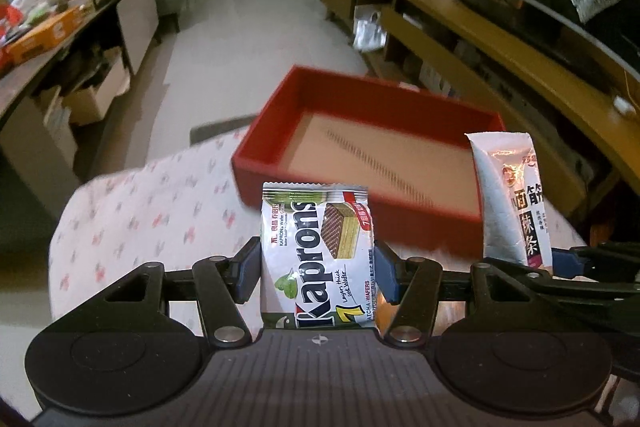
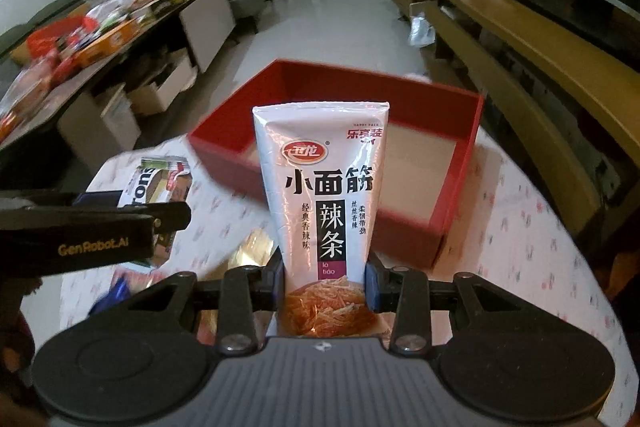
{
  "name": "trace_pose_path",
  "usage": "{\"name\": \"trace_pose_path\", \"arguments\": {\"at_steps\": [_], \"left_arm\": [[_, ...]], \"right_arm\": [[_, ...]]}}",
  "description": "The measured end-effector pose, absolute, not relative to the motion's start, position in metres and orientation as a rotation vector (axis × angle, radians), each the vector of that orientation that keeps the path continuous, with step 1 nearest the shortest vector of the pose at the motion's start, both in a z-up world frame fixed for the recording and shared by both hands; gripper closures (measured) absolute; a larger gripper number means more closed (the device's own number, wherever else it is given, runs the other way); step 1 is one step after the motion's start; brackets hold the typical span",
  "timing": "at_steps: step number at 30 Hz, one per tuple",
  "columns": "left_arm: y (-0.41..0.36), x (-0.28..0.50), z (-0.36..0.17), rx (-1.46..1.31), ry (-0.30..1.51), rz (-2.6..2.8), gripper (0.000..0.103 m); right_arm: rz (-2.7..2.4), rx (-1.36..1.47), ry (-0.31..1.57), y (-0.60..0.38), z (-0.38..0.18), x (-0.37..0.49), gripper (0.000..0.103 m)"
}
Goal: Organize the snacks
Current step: 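Carry both packets over the red box and lower them inside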
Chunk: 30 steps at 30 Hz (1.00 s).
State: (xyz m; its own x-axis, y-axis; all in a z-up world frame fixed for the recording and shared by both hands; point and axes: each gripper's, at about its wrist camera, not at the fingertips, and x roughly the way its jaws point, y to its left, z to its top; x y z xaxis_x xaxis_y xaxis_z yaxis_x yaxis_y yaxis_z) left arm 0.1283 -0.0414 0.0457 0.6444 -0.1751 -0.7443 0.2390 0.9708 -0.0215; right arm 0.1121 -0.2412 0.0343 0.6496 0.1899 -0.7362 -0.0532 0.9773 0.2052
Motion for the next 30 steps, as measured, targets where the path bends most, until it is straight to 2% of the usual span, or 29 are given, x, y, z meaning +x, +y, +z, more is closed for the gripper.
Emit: {"name": "trace_pose_path", "arguments": {"at_steps": [12,30], "left_arm": [[-0.069,0.212,0.04,0.097,0.792,-0.222,0.039],[-0.082,0.249,-0.018,0.174,0.897,-0.205,0.038]], "right_arm": [[0.081,0.205,0.855,-0.256,0.023,0.2,0.051],[0.129,0.102,0.952,-0.235,-0.032,0.242,0.051]]}}
